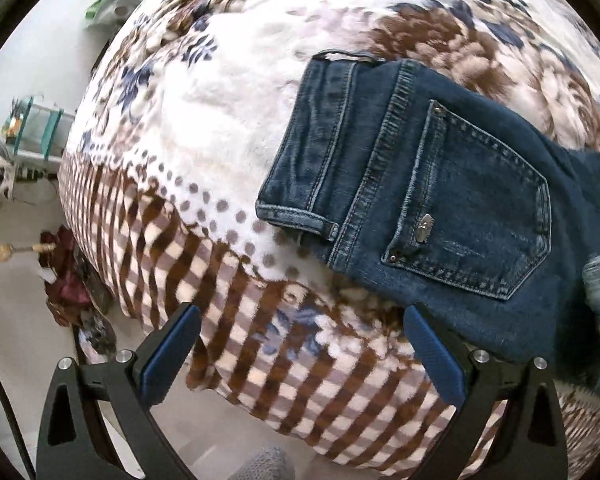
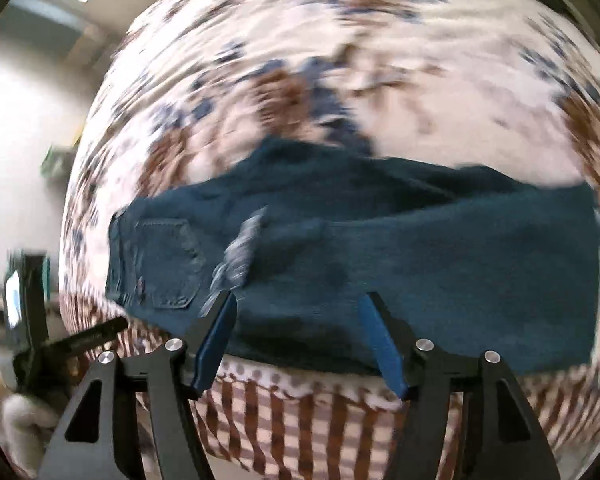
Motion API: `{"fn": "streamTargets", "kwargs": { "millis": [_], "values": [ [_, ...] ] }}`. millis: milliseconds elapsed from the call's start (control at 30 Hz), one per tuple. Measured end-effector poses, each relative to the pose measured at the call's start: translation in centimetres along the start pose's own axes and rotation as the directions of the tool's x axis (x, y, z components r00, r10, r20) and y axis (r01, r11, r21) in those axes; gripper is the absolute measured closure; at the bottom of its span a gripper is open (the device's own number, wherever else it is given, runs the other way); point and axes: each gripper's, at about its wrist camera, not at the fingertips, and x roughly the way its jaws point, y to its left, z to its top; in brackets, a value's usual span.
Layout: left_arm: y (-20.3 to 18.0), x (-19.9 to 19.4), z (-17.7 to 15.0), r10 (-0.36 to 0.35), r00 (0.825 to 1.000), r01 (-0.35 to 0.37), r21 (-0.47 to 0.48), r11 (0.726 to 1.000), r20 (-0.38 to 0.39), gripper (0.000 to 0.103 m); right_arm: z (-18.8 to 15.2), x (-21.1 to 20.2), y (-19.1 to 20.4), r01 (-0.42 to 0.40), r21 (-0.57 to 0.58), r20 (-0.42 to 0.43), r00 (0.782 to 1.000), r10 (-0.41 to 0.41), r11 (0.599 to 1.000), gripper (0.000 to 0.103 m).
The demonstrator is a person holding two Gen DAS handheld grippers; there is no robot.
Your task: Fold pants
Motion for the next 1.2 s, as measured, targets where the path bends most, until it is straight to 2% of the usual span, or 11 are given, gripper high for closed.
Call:
{"fn": "streamTargets", "kwargs": {
  "millis": [100, 167, 400, 467, 567, 667, 733, 767, 867, 1033, 1200],
  "values": [
    [0.7, 0.9, -0.4, -0.023, 0.999, 0.021, -0.057, 0.998, -0.032, 0.000, 0.9, 1.5, -1.5, -0.003, 0.044, -0.041, 0.999, 0.005, 0.999, 0.042],
    [1.1, 1.7, -0.9, -0.030, 0.998, 0.025, -0.089, 0.996, -0.057, 0.000, 0.7, 4.0, -1.2, -0.030, 0.063, -0.093, 0.995, 0.035, 0.998, 0.063],
    [2.4, 3.7, -1.7, -0.130, 0.989, 0.115, -0.184, 0.976, -0.072, 0.000, 0.4, 7.9, 1.9, 0.061, -0.033, -0.136, 0.989, -0.065, 0.998, 0.055],
    [3.3, 5.4, -1.5, -0.341, 0.938, 0.307, -0.312, 0.899, -0.061, 0.000, 0.1, 7.9, 1.8, 0.165, -0.056, -0.124, 0.977, -0.171, 0.985, 0.035],
    [4.7, 8.1, -2.1, -0.623, 0.777, 0.561, -0.544, 0.624, 0.087, 0.007, 0.2, 7.3, 0.7, 0.302, -0.088, -0.101, 0.945, -0.310, 0.949, 0.033],
    [5.5, 10.0, -2.3, -0.662, 0.717, 0.623, -0.625, 0.470, 0.216, 0.027, 0.6, 6.8, -0.7, 0.324, -0.064, -0.125, 0.936, -0.330, 0.944, 0.033],
    [6.0, 10.2, -2.2, -0.654, 0.692, 0.667, -0.616, 0.419, 0.305, 0.061, 1.1, 6.4, -1.7, 0.393, -0.071, -0.137, 0.907, -0.399, 0.917, 0.033],
    [6.1, 10.5, -2.1, -0.671, 0.669, 0.686, -0.613, 0.393, 0.319, 0.065, 1.4, 6.1, -2.1, 0.432, -0.075, -0.140, 0.888, -0.438, 0.899, 0.033],
    [6.4, 11.0, -2.2, -0.679, 0.653, 0.698, -0.615, 0.367, 0.335, 0.058, 2.0, 5.8, -4.0, 0.503, -0.079, -0.176, 0.843, -0.509, 0.861, 0.033],
    [7.2, 12.4, -2.2, -0.687, 0.620, 0.710, -0.644, 0.285, 0.380, 0.047, 1.8, 6.6, -5.9, 0.495, -0.086, -0.228, 0.835, -0.501, 0.864, 0.033],
    [6.4, 11.4, -1.7, -0.634, 0.660, 0.699, -0.637, 0.324, 0.402, 0.049, 1.6, 7.4, -6.0, 0.490, -0.113, -0.237, 0.832, -0.502, 0.865, 0.033]
  ]
}}
